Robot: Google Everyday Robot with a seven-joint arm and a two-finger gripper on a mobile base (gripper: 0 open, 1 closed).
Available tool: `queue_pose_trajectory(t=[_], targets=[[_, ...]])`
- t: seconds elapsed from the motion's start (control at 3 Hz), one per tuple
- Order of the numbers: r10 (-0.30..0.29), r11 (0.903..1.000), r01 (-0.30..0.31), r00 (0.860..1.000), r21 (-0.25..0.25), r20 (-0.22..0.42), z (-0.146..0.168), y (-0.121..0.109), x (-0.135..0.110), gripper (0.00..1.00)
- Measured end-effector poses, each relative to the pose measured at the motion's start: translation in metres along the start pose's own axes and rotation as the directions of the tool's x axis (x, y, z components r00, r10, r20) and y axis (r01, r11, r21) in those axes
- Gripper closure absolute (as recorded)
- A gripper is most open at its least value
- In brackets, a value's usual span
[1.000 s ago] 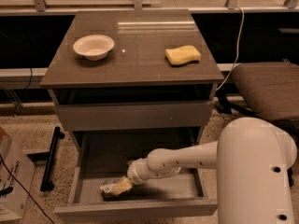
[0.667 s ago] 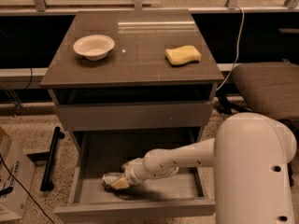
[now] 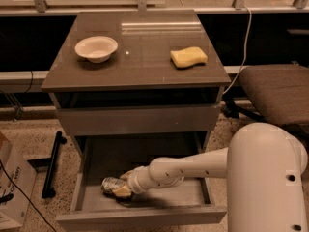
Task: Pick 7up can from middle drawer and place on counter
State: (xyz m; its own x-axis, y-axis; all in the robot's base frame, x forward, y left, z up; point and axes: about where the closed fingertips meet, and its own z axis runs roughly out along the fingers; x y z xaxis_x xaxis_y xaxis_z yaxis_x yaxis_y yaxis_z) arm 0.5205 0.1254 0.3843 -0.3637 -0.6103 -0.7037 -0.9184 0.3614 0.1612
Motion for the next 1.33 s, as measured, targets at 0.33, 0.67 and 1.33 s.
queue_pose_trajectory(t=[0.33,0.67,1.33], targets=[[0.0,1.0,0.0,1.0,0.0,0.0,-0.001,0.0,-0.001,1.0],[-0.026,0.9996,0.026,0.998,0.007,0.053,-0.035,0.015,-0.026,1.0],[-0.1,0.9948,0.097,0.985,0.031,0.141,-0.154,0.041,-0.106,1.0]])
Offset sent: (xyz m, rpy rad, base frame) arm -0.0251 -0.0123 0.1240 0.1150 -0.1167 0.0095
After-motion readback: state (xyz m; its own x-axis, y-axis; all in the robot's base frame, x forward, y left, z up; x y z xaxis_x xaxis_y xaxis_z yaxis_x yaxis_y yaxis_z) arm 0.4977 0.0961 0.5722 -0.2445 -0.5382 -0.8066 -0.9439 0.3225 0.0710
